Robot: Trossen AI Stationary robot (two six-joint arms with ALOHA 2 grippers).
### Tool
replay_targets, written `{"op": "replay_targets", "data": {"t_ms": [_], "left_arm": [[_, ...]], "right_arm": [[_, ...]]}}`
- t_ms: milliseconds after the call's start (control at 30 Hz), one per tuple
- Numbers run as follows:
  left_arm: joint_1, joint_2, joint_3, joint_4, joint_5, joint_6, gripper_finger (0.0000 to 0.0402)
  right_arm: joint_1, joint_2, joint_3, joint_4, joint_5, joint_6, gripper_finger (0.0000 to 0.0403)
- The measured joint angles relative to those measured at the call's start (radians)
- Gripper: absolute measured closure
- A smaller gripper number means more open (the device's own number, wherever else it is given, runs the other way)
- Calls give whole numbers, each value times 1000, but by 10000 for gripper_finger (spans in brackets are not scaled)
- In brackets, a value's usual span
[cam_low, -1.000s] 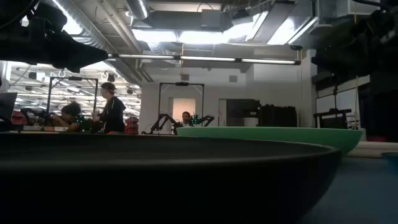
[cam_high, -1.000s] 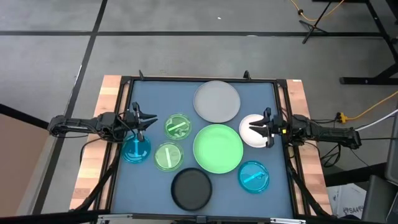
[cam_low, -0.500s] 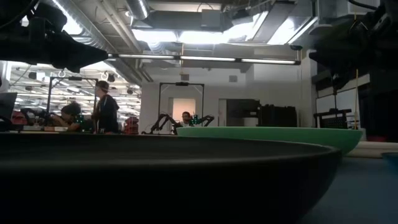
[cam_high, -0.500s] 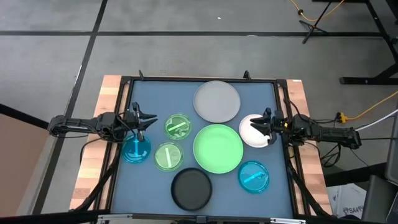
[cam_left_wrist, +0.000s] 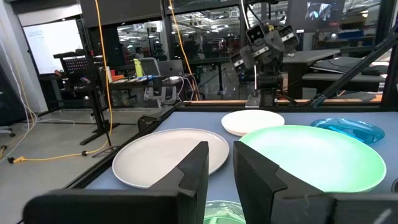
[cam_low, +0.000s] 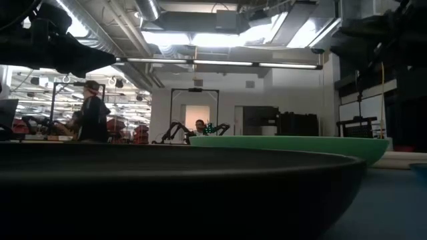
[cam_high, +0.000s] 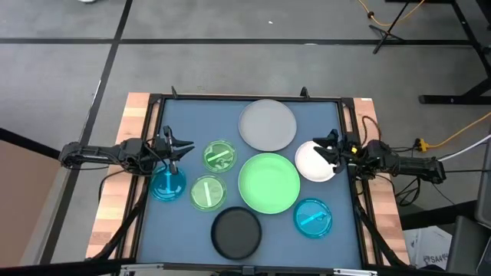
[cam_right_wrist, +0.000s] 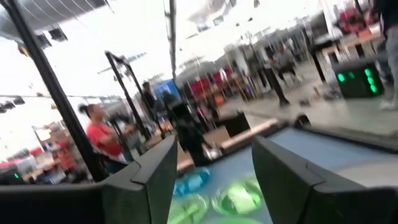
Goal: Stack plastic plates
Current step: Stack the large green plate on the large gray plate
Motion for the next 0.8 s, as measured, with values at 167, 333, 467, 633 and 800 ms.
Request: {"op": "replay_targets", "data": {"t_ms": [167, 333, 467, 633, 800], "left_arm": [[0, 0, 0, 0, 0, 0, 335], [0, 0, 0, 0, 0, 0, 335], [0, 0, 0, 0, 0, 0, 335], [0, 0, 0, 0, 0, 0, 335], [0, 0, 0, 0, 0, 0, 335]], "right_arm": [[0, 36, 42, 5, 16, 0, 206], [0, 159, 98, 3, 52, -3, 207], [0, 292, 148, -4, 80, -4, 207], [0, 458, 238, -78, 118, -4, 207], [0, 626, 359, -230, 142, 21, 207]]}}
